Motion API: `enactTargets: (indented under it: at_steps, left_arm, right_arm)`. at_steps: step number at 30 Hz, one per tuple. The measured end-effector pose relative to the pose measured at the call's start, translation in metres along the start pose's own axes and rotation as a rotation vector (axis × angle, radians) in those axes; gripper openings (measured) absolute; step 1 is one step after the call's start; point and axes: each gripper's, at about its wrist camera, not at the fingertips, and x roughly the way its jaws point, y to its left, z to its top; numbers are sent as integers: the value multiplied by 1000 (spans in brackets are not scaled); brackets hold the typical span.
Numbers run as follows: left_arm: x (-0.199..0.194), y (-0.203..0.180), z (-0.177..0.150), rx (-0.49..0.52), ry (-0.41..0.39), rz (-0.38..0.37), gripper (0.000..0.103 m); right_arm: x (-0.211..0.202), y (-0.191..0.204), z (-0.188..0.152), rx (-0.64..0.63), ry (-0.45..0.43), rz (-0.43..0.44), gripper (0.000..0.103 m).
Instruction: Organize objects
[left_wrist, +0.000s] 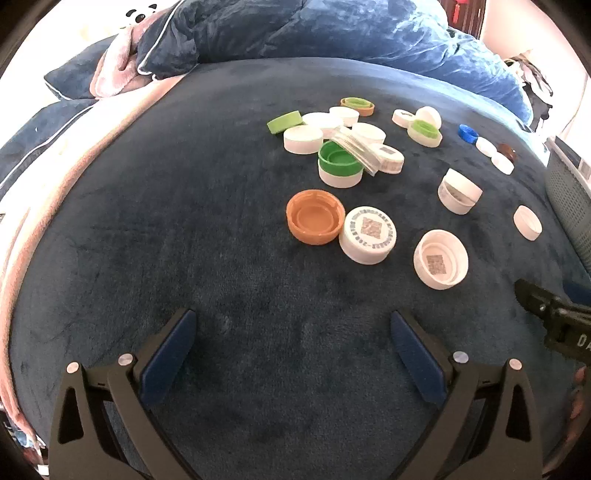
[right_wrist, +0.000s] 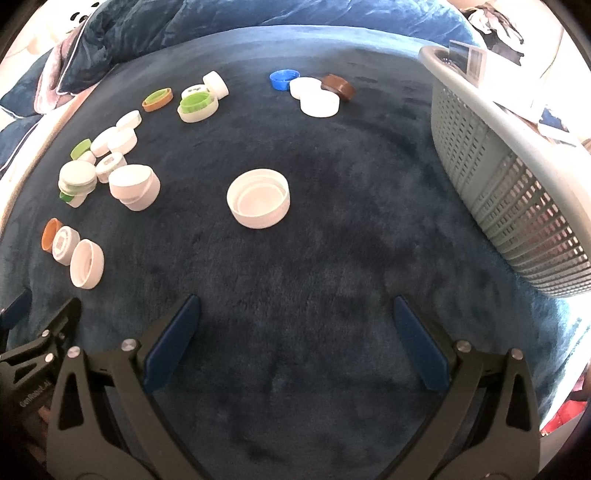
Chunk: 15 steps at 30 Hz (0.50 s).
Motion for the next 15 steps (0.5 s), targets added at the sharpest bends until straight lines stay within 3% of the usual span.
enactTargets:
  at_steps: [7, 15]
  left_arm:
    - [-10, 3, 8, -31, -12, -29, 103]
    - [-22, -5, 20, -56, -40, -108, 103]
  right_arm:
    - [-19, -18, 13, 65, -110, 64, 103]
    - [-7, -7, 33, 21, -146, 131, 97]
